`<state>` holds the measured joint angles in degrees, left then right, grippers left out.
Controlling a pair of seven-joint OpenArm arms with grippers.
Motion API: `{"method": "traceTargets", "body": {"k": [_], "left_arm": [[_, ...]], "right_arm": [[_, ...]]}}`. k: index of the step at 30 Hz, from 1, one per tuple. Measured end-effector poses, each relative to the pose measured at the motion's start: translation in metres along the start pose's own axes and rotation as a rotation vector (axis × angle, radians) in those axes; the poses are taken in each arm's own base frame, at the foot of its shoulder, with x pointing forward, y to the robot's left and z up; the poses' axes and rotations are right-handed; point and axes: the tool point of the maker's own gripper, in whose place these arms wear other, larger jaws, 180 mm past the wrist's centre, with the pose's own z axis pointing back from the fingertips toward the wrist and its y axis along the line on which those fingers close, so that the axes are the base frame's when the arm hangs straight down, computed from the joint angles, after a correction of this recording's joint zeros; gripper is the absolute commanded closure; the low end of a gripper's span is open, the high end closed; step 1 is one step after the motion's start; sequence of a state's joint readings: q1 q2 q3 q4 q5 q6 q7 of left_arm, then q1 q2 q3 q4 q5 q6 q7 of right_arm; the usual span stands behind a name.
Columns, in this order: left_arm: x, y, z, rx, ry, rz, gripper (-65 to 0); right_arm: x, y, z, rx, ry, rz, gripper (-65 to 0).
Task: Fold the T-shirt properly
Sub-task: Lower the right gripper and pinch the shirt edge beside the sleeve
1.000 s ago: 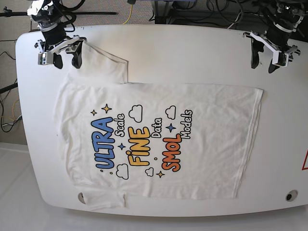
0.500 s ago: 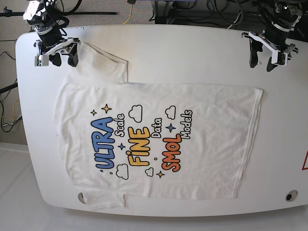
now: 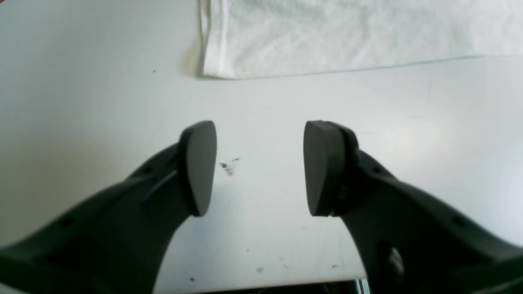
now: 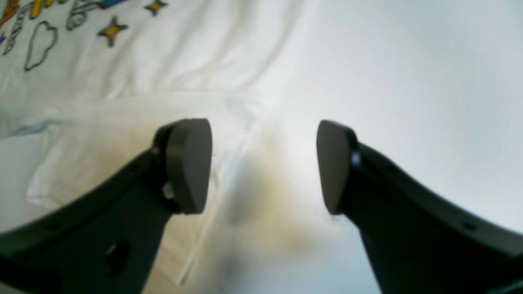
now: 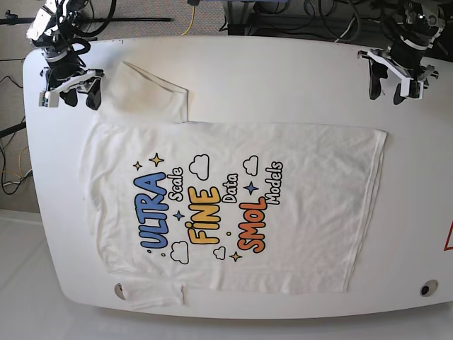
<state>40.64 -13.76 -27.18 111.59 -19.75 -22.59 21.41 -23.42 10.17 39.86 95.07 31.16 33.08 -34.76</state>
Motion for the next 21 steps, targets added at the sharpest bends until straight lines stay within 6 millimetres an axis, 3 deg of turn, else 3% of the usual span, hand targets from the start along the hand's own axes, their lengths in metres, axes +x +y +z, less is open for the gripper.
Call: {"method": "traceTargets", "body": {"k": [11,21], "left_arm": [[0.003,0.000,0.001,0.004,-0.010,0.002,-31.1],[0.005,-0.002,-0.001,0.004,-0.023,0.014,-31.4]], "right_arm": [[-0.016,-0.005,-0.009,0.010,0.029,-0.060,-38.7],[-0.031,0.032,-0.025,0.121,0.062,-0.126,-38.6]]}}
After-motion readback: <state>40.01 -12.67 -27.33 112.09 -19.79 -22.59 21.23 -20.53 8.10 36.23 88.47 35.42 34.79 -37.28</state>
